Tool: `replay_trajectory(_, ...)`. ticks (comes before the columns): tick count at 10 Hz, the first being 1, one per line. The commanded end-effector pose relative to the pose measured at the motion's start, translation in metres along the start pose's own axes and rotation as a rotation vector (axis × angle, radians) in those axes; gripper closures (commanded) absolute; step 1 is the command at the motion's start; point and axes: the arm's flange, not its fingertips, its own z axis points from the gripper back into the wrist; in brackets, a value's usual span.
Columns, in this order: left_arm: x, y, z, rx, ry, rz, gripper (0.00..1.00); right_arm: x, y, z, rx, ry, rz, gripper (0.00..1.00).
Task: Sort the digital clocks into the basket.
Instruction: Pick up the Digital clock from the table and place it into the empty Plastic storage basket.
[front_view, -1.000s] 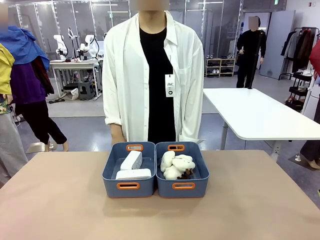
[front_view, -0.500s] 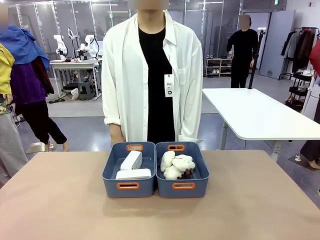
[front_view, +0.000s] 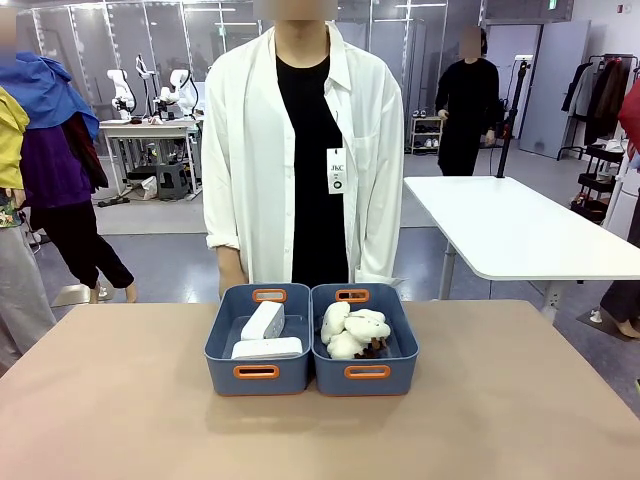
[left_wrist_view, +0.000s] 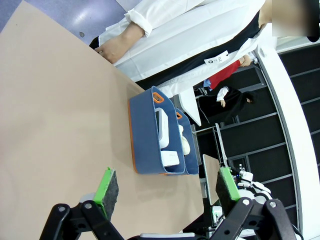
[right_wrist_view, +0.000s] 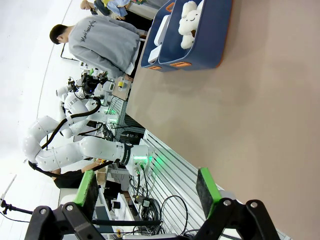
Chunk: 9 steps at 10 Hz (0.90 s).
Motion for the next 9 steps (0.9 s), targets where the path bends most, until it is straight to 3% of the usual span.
replay_trajectory(1,0.0008,-0.0037,0.0035,-0.011,0.002,0.014,0.0,0.0,0.0015,-0.001,-0.007,0.011,-0.004,0.0)
replay_trajectory(9,0.0008,-0.0037,0.0035,-0.011,0.002,0.014,0.0,0.0,0.0015,-0.001,-0.007,0.011,-0.004,0.0)
